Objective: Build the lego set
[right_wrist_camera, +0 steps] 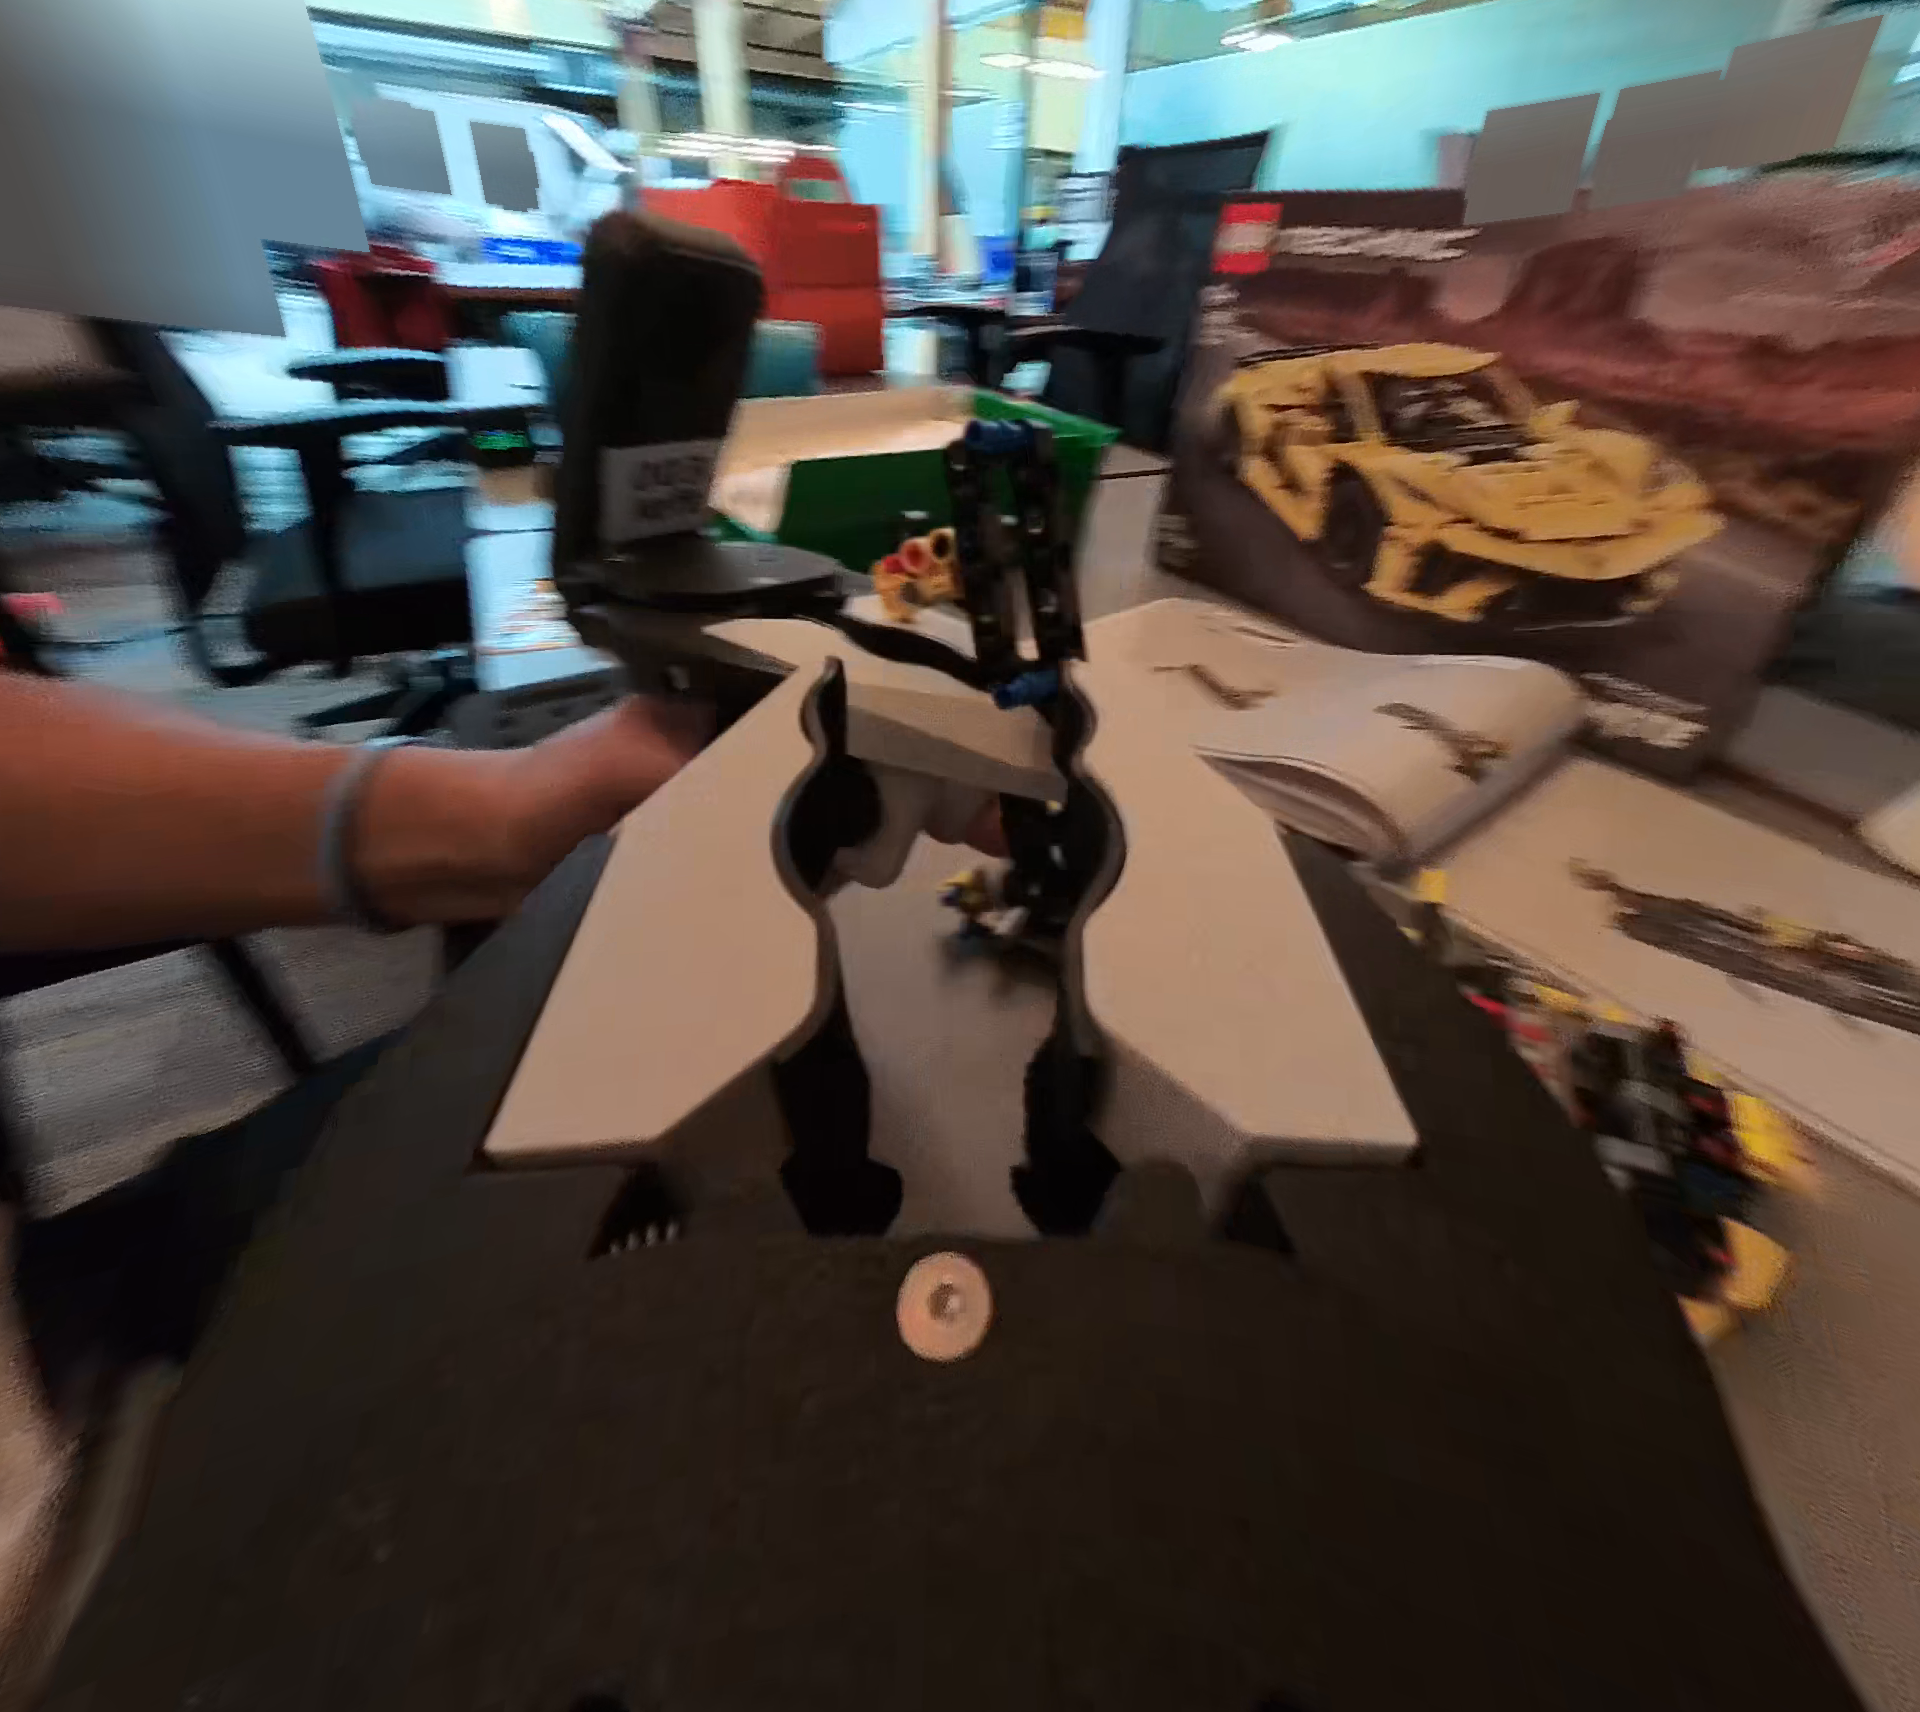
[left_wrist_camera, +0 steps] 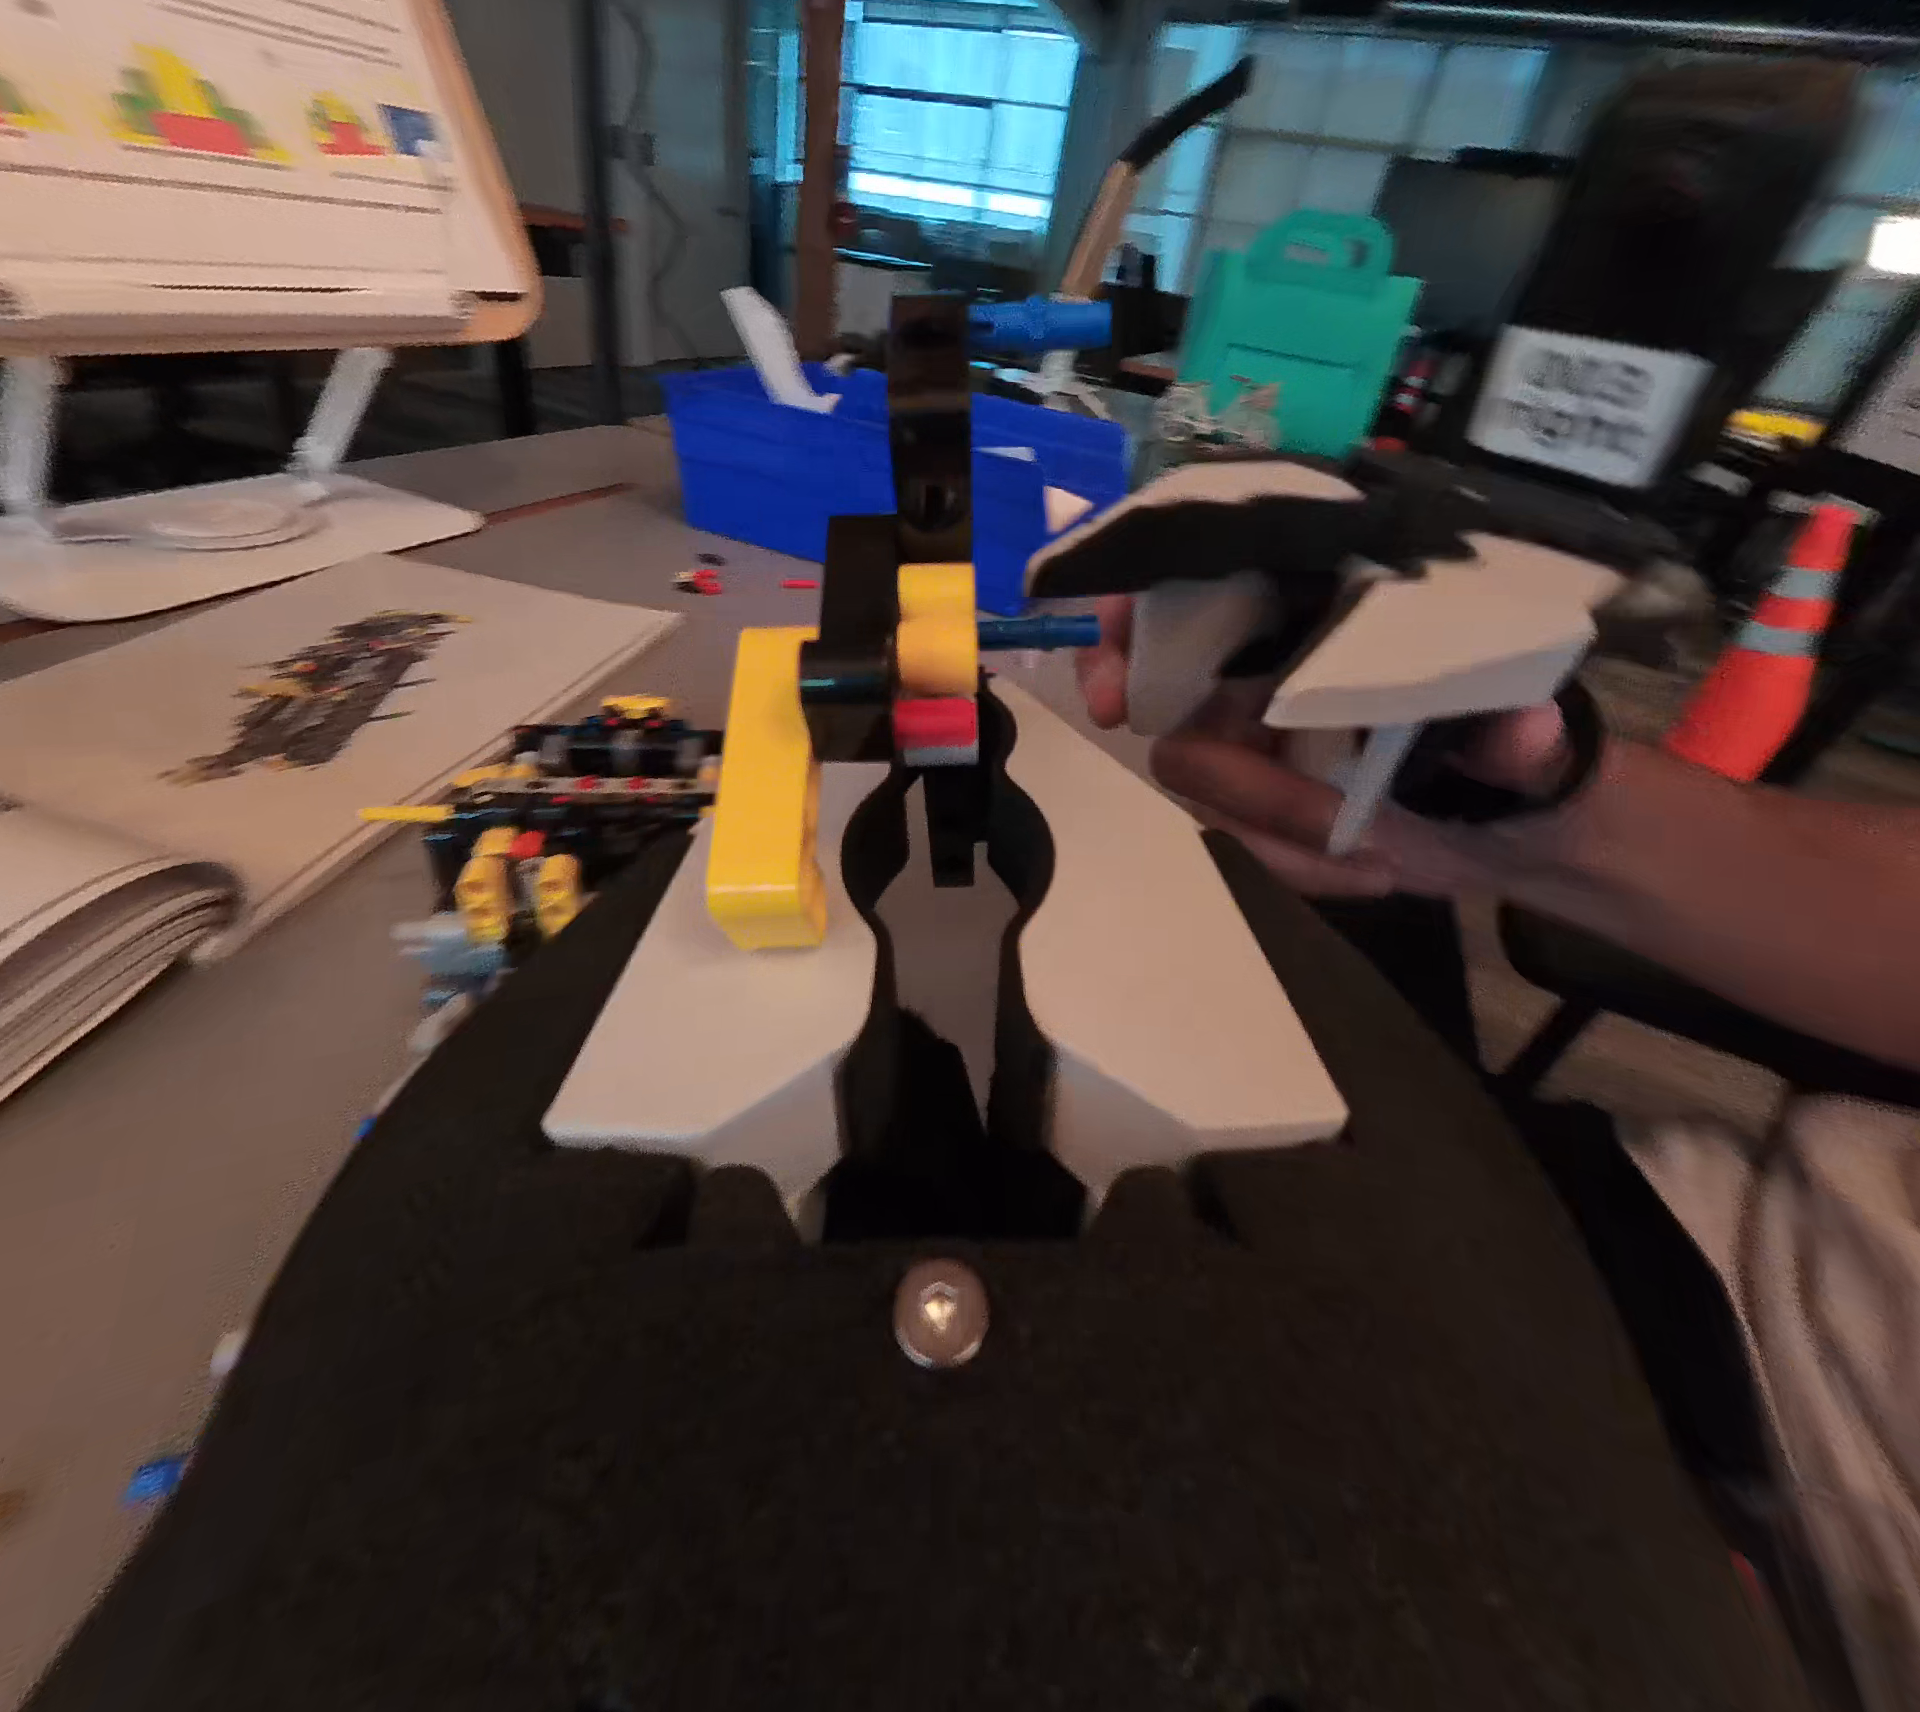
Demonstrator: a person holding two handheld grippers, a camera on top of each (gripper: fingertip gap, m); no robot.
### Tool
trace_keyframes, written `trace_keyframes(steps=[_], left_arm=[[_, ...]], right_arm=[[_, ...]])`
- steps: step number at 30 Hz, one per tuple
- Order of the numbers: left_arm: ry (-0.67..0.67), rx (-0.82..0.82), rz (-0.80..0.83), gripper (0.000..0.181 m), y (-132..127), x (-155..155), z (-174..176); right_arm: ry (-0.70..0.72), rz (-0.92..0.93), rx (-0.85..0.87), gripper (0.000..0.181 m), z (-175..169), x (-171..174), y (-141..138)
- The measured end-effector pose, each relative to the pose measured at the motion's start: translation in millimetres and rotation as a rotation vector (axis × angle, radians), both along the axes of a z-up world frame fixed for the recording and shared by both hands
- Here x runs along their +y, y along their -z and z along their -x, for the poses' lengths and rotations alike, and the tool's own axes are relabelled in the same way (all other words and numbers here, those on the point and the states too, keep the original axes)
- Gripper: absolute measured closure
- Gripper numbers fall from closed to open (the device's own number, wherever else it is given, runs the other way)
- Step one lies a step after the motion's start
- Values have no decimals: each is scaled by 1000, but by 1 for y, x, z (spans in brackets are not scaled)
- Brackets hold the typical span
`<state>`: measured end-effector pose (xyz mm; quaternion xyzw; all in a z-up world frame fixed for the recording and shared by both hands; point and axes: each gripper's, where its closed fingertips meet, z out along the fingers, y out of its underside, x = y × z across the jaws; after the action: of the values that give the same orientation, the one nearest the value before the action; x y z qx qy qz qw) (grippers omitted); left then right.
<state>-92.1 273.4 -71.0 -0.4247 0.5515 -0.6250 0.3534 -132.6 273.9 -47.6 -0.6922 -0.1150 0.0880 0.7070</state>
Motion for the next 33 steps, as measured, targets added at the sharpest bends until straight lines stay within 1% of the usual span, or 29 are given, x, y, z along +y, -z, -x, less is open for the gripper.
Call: trace_keyframes(steps=[2,4,6,7,8,9,11,14,15,18,23,29,33], left_arm=[[134,-13,-28,172,0,-23,7],[224,-40,-21,172,-3,-38,13],[261,-36,-15,172,-3,-43,16],[280,-37,-8,172,-3,-45,17],[288,-31,-3,172,-3,-46,17],[292,-27,-5,172,-2,-47,17],[310,-11,-9,172,0,-50,17],[315,7,-17,172,4,-52,16],[320,14,-17,172,5,-53,16],[324,20,-27,172,6,-54,16],[327,26,-76,172,10,-60,17],[309,35,-102,172,13,-60,16],[345,73,-52,172,15,-60,15]], right_arm=[[-147,36,84,141,2,-10,-3],[-255,111,156,141,-2,-17,1],[-332,193,174,135,-3,-24,11],[-361,192,188,137,-3,-27,10],[-397,179,203,144,-1,-31,6],[-415,182,205,145,0,-33,6],[-411,215,165,144,2,-31,15],[-423,217,171,141,5,-30,15],[-415,224,170,145,3,-28,17],[-432,232,175,146,4,-29,18],[-460,219,87,156,5,-34,21],[-484,191,135,156,4,-34,23],[-469,234,155,156,2,-33,24]])
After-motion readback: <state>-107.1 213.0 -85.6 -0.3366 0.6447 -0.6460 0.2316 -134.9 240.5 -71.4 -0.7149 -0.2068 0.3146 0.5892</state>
